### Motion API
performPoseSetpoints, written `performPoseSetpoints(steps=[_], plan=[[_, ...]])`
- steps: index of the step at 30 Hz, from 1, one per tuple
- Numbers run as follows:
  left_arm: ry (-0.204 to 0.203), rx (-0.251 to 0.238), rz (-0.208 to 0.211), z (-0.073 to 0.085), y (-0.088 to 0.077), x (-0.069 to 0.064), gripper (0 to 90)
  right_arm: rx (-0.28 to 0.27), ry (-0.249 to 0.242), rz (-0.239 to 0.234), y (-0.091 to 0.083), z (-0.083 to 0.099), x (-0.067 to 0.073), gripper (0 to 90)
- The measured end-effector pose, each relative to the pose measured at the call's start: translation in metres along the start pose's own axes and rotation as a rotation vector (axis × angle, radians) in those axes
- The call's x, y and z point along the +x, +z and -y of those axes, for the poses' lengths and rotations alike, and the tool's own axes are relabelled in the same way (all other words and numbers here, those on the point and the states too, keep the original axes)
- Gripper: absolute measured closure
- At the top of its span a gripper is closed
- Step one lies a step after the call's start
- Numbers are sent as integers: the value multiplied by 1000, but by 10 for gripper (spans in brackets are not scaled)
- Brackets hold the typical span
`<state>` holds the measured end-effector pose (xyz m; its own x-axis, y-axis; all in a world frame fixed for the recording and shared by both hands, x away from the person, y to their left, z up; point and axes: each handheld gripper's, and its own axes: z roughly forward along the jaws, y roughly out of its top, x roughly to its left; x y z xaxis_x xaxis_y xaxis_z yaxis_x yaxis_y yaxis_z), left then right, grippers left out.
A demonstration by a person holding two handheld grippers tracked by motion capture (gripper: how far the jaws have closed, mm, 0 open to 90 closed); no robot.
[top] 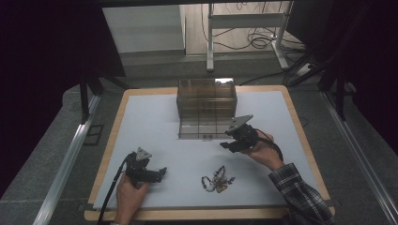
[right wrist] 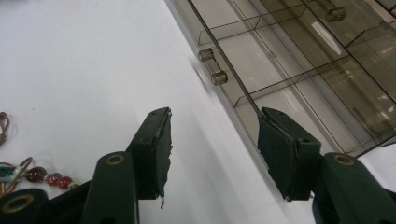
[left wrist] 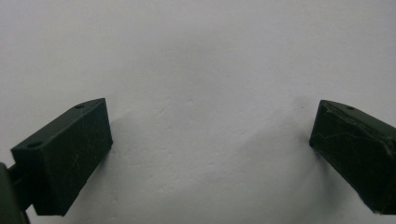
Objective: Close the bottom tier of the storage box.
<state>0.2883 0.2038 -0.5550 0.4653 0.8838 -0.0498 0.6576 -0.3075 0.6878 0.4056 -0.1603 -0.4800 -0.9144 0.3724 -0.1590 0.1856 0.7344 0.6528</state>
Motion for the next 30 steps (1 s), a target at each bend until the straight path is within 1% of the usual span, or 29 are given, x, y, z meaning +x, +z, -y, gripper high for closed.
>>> performPoseSetpoints(steps=[4,5,11,26,29,30], plan=[[0,0,0,0,0,0,0,-12,14,-3,-2,1,4,436],[0,0,0,0,0,0,0,-13,21,-12,-2,2,5,434],[0,0,0,0,0,0,0,-17,21,-21,-4,6,10,417],[0,0,0,0,0,0,0,-13,54,-42,-8,13,19,395],[1,0,0,0,0,0,0,-11,50,-45,-8,15,21,395],[1,0,0,0,0,0,0,-11,58,-49,-8,16,23,395]])
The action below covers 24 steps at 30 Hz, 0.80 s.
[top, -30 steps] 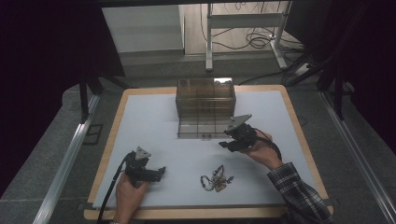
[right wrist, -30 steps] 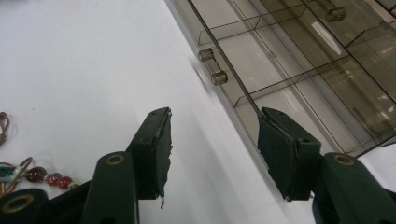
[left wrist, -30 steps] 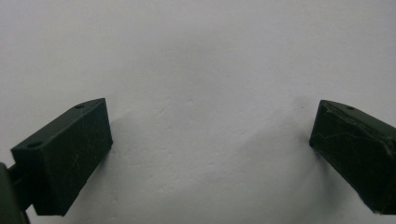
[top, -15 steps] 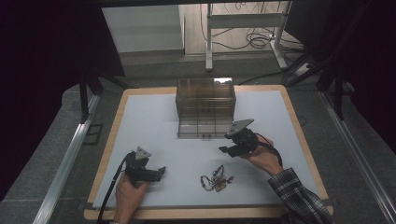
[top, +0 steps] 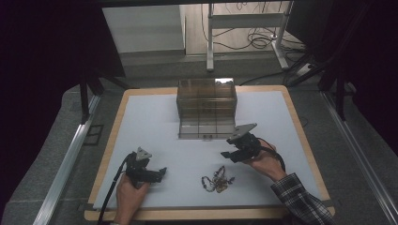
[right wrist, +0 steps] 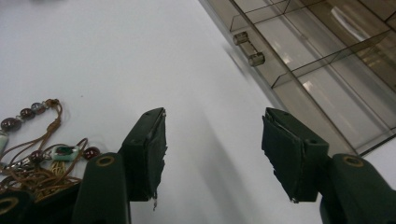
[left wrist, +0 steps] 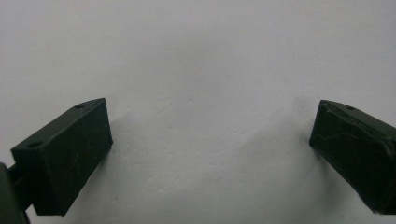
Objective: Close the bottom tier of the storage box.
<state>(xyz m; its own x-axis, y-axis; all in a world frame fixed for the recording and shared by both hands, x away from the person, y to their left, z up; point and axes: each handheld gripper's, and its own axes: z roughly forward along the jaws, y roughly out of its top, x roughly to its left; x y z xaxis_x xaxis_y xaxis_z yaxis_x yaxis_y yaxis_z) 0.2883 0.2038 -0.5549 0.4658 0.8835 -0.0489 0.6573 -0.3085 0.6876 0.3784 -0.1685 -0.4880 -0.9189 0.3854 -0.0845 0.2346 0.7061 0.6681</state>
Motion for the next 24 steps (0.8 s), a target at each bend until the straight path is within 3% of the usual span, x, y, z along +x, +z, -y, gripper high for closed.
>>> performPoseSetpoints(steps=[24], plan=[[4,3,0,0,0,0,0,-10,25,-42,-7,14,24,390]])
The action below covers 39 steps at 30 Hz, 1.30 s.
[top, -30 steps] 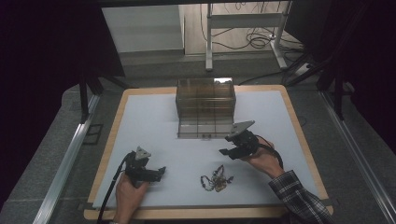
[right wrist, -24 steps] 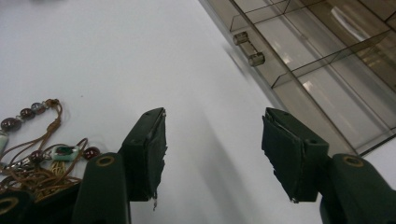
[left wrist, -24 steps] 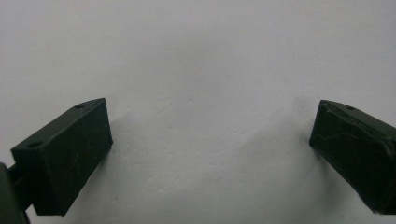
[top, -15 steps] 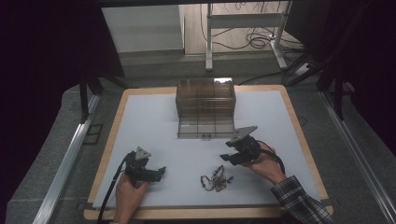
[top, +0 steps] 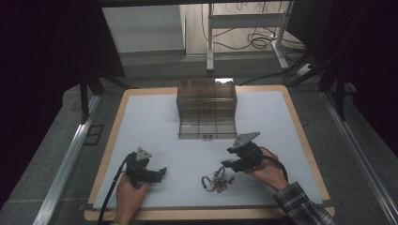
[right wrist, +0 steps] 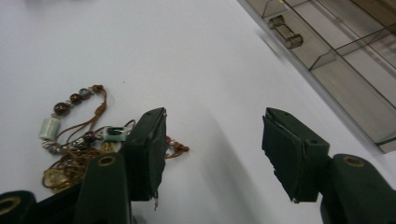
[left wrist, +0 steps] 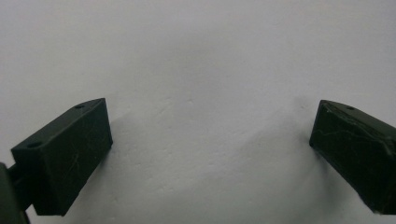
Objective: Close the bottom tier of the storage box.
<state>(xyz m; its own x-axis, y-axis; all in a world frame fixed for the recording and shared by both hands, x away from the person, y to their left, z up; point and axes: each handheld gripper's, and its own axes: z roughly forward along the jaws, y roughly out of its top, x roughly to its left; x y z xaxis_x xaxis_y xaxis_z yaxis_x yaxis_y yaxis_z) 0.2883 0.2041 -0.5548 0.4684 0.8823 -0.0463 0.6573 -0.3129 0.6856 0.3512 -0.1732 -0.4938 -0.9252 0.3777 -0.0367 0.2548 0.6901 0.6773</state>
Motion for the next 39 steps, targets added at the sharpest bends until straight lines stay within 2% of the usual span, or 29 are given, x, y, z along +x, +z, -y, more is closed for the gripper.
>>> performPoseSetpoints(steps=[6,15,25,35,39], plan=[[0,0,0,0,0,0,0,4,8,-16,-2,2,8,379],[-4,-3,0,0,0,0,0,7,-13,-62,-1,3,20,371],[-1,-2,0,0,0,0,0,26,-63,-112,12,2,32,304],[-3,-4,0,0,0,0,0,56,-122,-124,25,3,40,287],[-3,-4,0,0,0,0,0,65,-131,-128,29,3,40,285]])
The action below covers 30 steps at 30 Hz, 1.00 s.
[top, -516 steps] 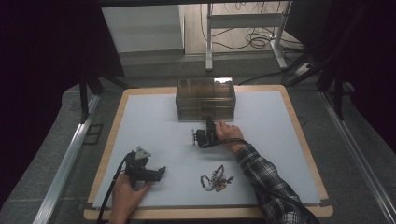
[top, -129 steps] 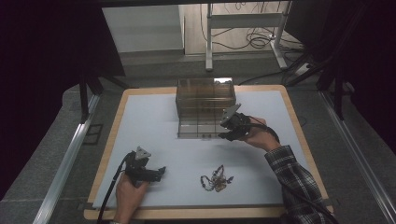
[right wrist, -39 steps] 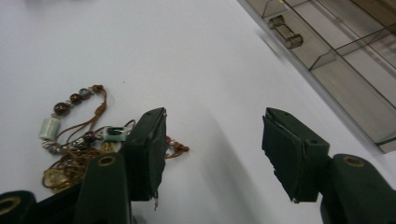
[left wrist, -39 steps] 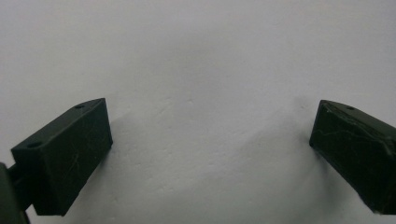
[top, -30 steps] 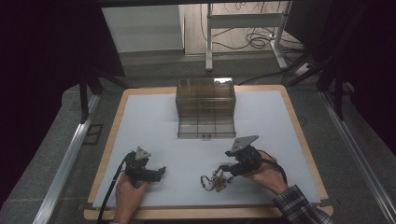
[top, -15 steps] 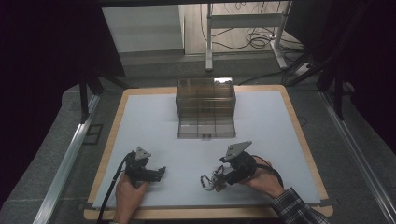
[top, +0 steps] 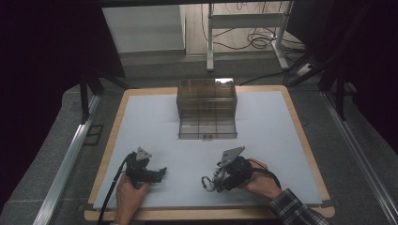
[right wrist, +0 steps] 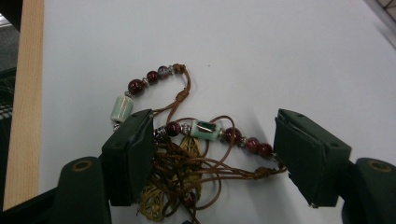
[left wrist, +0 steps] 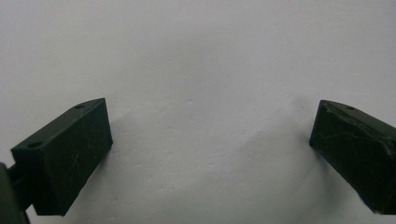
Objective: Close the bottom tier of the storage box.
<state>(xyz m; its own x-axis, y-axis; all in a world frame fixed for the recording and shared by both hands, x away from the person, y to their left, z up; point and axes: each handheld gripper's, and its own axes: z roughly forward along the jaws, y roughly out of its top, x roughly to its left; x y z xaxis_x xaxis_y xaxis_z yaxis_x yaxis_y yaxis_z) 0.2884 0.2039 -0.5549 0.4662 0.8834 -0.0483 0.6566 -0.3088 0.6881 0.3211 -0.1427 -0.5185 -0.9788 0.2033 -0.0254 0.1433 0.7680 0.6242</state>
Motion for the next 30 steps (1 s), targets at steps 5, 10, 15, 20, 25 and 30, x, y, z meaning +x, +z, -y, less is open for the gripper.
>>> performPoseSetpoints(steps=[5,10,15,20,25,30], plan=[[-1,0,0,0,0,0,0,2,4,-16,5,-1,-3,302],[0,0,0,0,0,0,0,7,30,-32,4,0,-6,390],[2,2,0,0,0,0,0,16,30,-7,2,1,-8,546],[-1,0,0,0,0,0,0,19,23,-15,1,1,-7,650],[2,2,0,0,0,0,0,35,2,-26,0,-1,-4,794],[0,0,0,0,0,0,0,30,19,-19,-2,-1,-5,808]])
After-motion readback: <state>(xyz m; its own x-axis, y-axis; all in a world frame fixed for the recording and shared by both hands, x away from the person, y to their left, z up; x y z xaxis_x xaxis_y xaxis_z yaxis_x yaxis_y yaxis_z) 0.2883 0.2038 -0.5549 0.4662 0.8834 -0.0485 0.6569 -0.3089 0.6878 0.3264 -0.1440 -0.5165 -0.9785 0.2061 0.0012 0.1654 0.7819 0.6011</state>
